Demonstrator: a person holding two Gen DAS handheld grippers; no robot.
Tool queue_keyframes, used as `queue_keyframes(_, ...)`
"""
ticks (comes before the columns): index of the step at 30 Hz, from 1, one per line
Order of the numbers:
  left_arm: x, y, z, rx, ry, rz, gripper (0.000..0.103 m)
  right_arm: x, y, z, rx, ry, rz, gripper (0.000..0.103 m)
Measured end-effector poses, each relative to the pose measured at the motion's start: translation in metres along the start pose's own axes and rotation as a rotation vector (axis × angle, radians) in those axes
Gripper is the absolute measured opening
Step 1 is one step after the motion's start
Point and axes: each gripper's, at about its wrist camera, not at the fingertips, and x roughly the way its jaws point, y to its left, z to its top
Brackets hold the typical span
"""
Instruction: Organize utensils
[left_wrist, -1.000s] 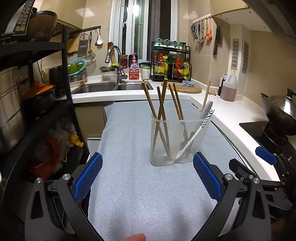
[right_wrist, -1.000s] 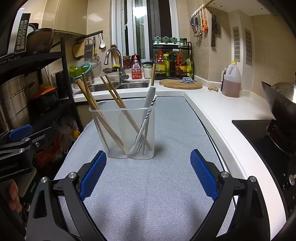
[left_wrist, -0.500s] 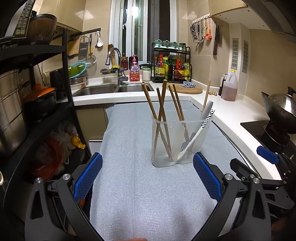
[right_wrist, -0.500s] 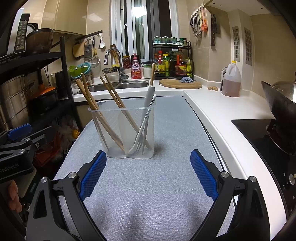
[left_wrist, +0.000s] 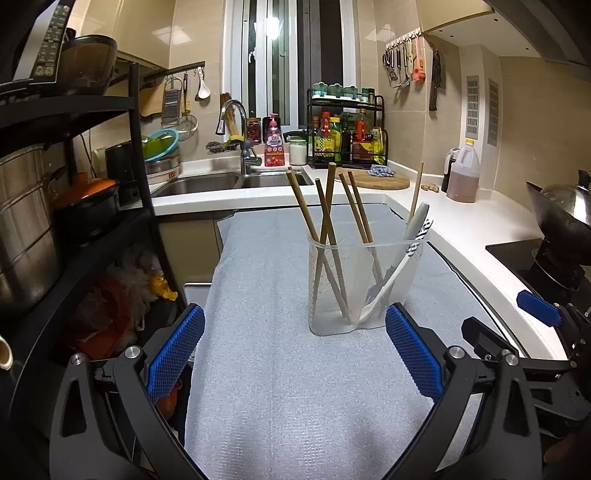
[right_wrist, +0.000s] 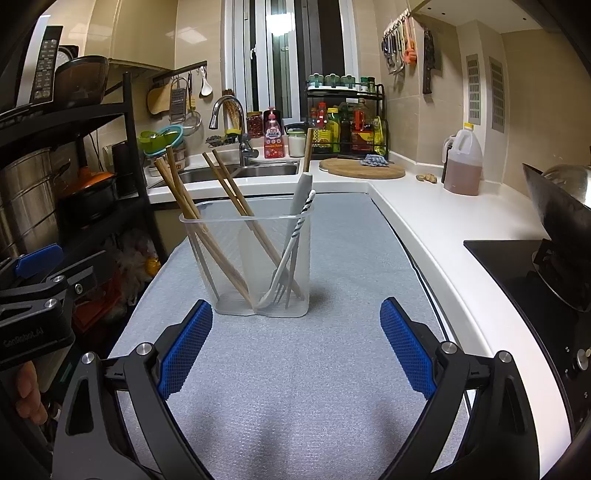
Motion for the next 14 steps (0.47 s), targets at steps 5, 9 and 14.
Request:
queue_keyframes(5, -0.0003, 0.0004, 0.0003, 0.0, 0.001, 0.001, 0.095, -0.0002, 0.0004, 0.0015, 0.0, 0.001, 0.002, 0.091)
queue_keyframes(9, 0.0006, 0.0, 0.0003, -0.004, 0.008, 0.001, 0.095, -0.0007, 0.0012, 0.0014, -0.002, -0.002, 0.001, 0.091)
queue_keyframes(14, 0.0006, -0.0006, 0.0009, -0.002, 0.014, 0.002, 0.095, -0.0013, 0.0002, 0.0017, 0.003, 0.0, 0.0, 0.096)
